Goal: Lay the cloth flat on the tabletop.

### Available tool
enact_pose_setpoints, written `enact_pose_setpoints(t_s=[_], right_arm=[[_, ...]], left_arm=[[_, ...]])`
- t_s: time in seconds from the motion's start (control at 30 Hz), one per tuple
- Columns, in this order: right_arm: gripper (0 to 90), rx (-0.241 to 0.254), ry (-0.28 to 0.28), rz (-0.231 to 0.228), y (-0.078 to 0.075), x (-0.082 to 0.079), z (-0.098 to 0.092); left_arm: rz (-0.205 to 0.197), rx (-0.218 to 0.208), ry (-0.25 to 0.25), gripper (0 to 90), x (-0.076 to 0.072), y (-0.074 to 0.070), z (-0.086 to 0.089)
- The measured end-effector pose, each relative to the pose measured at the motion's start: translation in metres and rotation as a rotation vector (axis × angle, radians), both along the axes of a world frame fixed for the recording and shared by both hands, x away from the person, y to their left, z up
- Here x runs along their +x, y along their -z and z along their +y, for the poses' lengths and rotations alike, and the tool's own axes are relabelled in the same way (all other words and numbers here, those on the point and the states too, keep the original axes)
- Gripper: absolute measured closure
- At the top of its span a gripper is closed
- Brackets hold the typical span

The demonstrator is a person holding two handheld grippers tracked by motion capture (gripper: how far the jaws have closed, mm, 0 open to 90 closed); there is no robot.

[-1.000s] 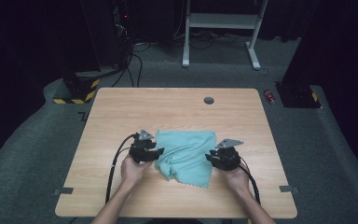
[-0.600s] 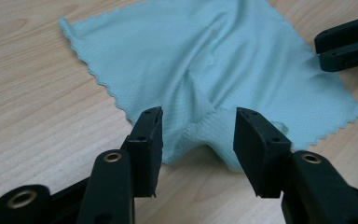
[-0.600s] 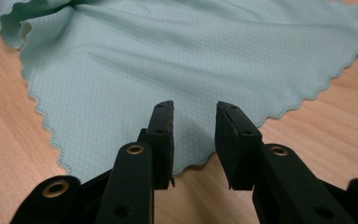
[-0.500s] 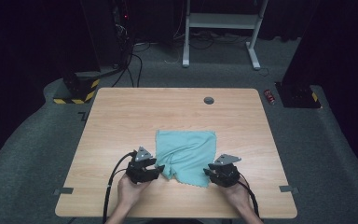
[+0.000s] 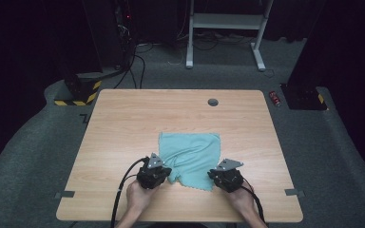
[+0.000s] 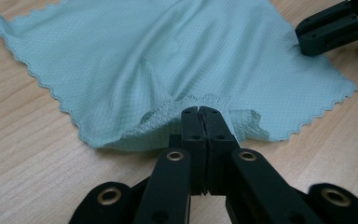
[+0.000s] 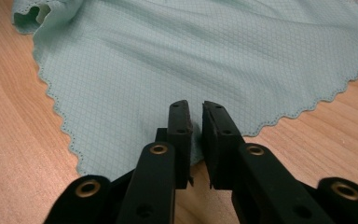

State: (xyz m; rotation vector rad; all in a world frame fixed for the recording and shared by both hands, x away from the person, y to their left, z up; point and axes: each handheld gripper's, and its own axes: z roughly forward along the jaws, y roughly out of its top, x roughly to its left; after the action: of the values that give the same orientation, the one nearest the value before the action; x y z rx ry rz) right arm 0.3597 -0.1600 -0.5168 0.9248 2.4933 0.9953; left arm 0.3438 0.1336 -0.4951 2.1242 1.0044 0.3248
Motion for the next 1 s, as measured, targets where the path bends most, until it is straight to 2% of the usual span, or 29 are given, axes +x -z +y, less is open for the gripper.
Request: enact_pose_setpoints(t_s=[0.1,0.23,0.4,0.47,0.57,0.6,0.67,0.73,0.93,1.0], right_arm=[[88.0,-0.014,-0.008,-0.011,0.000,0.000,0.000],[89.3,-0.021,-0.012,-0.015,-0.001,0.000,-0.001],[89.6,-0.023,-0.001,-0.021,-0.001,0.002,-0.002],[89.6,-0.018,0.009,-0.024,-0.002,0.004,-0.005],[89.6,-0.002,0.017,-0.018,-0.004,0.003,-0.008],[89.5,-0.001,0.015,-0.021,-0.005,0.003,-0.008],[88.6,-0.009,0.012,-0.018,-0.005,0.001,-0.007],[84.4,-0.008,0.011,-0.019,-0.005,0.000,-0.008],[79.8,0.034,0.012,-0.017,-0.007,-0.012,-0.017],[79.2,0.050,0.006,-0.007,-0.006,-0.016,-0.019]], left_arm=[[-0.005,0.006,0.002,89.8,-0.002,-0.002,0.002],[-0.007,0.001,-0.008,89.9,-0.004,-0.003,0.010],[-0.010,0.001,-0.047,90.0,-0.008,-0.006,0.030],[0.000,-0.020,-0.064,89.9,-0.012,-0.007,0.038],[0.017,-0.030,-0.059,89.9,-0.016,-0.005,0.043],[0.032,-0.030,-0.058,89.8,-0.018,-0.004,0.043],[0.037,-0.018,-0.057,89.2,-0.020,-0.001,0.041],[0.034,-0.025,-0.066,86.5,-0.023,0.000,0.040],[0.000,-0.054,-0.072,75.6,-0.028,-0.004,0.039],[-0.009,-0.042,-0.064,71.7,-0.028,-0.004,0.035]])
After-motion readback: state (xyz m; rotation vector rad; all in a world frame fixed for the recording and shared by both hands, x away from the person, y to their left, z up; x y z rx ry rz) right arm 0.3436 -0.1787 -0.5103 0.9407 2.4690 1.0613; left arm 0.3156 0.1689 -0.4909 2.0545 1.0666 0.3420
